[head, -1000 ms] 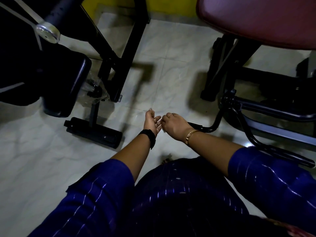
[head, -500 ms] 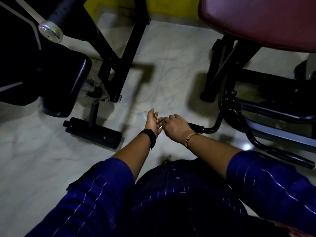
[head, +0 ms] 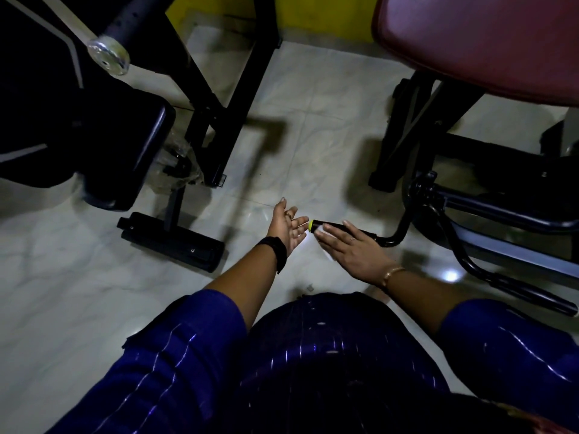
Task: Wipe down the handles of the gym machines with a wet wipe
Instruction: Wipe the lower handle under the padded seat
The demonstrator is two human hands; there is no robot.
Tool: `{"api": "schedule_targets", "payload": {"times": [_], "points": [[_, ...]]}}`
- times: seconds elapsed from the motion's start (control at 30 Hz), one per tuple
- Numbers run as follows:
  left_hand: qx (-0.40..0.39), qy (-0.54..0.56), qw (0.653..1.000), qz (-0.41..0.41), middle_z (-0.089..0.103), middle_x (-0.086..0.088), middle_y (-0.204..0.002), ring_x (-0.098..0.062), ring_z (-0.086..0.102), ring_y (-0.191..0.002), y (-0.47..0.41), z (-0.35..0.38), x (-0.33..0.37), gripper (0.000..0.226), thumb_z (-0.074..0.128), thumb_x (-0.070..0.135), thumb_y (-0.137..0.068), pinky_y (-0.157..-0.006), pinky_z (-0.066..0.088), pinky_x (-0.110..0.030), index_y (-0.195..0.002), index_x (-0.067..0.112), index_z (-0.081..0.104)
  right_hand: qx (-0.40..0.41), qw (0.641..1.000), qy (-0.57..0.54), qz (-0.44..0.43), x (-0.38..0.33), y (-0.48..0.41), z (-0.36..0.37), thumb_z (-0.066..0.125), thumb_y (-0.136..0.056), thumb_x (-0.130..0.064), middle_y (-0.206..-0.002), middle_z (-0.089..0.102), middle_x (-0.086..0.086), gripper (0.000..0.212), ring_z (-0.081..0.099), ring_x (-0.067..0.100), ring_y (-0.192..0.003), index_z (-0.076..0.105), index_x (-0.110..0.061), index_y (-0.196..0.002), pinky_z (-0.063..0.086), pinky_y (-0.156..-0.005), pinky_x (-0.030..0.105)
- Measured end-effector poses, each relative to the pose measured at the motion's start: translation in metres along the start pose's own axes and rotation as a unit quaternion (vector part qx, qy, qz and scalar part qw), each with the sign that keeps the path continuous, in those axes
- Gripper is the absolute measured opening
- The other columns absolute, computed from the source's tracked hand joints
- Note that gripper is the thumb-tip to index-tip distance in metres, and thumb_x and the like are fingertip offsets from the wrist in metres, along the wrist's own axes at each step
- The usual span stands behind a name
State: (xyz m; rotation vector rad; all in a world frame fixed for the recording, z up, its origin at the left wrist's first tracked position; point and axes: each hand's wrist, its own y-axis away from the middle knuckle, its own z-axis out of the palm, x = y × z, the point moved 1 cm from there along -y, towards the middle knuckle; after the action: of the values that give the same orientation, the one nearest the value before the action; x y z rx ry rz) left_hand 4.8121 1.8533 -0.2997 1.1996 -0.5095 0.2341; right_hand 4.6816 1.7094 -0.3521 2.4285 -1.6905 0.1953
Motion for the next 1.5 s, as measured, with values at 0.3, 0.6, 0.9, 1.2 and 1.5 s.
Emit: {"api": "schedule_targets", "payload": {"times": [0.3,0.6,0.9,1.2,1.5], "points": [[-0.009,-0.042,0.999,0.012,0.039,-0.015,-0.151,-0.027,0.035,-0.142,0.0,0.001,0.002,0.059,0.022,0.047,-0.102,-0.114,0.026,-0.036,-0.151,0.014,0.029,-0.019,0.999,-0.018,-0.043,0.012,-0.001,-0.005,0.028,-0.098,-0.021,-0.154,0.034,-0.002,0.05,0.03,0.02,-0.142,0.035,-0.014,-0.147,0.017,-0.116,0.045],[-0.054,-0.774,0.602,0.188,-0.014,-0.008,-0.162,-0.022,-0.011,-0.15,-0.002,-0.014,-0.021,0.086,0.05,0.023,-0.094,-0.121,0.002,-0.036,-0.154,0.011,-0.011,-0.058,0.966,-0.188,0.169,0.001,-0.014,-0.019,0.039,-0.09,-0.033,-0.135,0.055,0.016,0.057,0.056,0.031,-0.119,0.047,-0.004,-0.138,0.034,-0.107,0.043],[0.023,-0.897,0.348,0.272,-0.015,-0.011,-0.162,-0.024,-0.012,-0.15,0.001,-0.015,-0.019,0.085,0.044,0.031,-0.094,-0.12,-0.001,-0.04,-0.153,0.007,-0.013,-0.081,0.941,-0.27,0.189,0.002,-0.025,-0.026,0.059,-0.087,-0.033,-0.132,0.053,0.015,0.065,0.052,0.033,-0.118,0.039,-0.005,-0.142,0.032,-0.107,0.042],[0.048,-0.905,0.328,0.268,-0.016,-0.012,-0.162,-0.024,-0.013,-0.149,0.006,-0.01,-0.026,0.084,0.042,0.031,-0.094,-0.119,-0.005,-0.04,-0.152,0.006,-0.014,-0.166,0.894,-0.242,0.34,0.002,-0.036,-0.034,0.052,-0.088,-0.044,-0.117,0.061,0.008,0.047,0.057,0.028,-0.11,0.051,-0.013,-0.123,0.018,-0.112,0.046],[0.054,-0.91,0.319,0.26,-0.016,-0.012,-0.161,-0.025,-0.014,-0.149,0.01,-0.01,-0.027,0.084,0.041,0.029,-0.094,-0.12,-0.004,-0.041,-0.152,0.005,-0.015,-0.114,0.91,-0.25,0.311,0.002,-0.008,-0.026,0.055,-0.087,-0.04,-0.126,0.055,0.006,0.055,0.05,0.026,-0.119,0.042,-0.015,-0.134,0.017,-0.113,0.043]]}}
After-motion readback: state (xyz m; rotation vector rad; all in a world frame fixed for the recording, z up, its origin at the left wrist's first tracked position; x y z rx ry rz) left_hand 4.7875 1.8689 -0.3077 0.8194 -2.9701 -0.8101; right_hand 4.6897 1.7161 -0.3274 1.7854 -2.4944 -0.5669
